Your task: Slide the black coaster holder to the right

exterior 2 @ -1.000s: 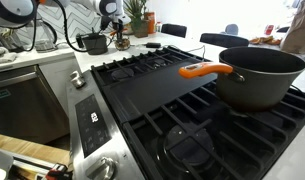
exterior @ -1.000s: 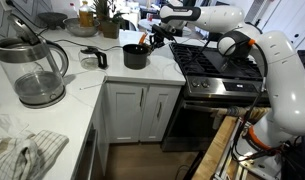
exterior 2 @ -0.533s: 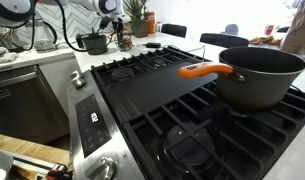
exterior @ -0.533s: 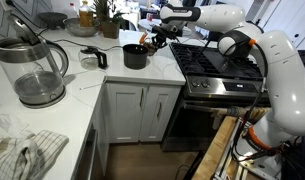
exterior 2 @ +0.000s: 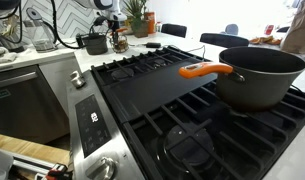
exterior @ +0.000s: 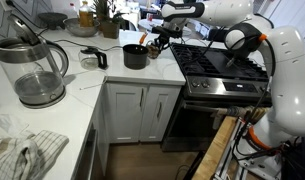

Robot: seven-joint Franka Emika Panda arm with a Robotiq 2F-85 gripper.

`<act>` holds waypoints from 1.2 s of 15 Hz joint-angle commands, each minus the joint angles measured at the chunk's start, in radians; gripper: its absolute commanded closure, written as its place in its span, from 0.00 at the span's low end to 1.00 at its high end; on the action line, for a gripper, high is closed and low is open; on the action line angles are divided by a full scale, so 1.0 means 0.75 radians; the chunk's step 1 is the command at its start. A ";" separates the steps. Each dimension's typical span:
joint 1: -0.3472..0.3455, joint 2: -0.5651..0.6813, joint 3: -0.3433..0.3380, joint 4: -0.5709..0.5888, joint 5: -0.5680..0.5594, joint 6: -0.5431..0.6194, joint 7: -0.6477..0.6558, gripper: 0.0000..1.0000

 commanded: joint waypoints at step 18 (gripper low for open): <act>0.013 -0.610 -0.007 -0.852 -0.193 -0.012 -0.005 0.98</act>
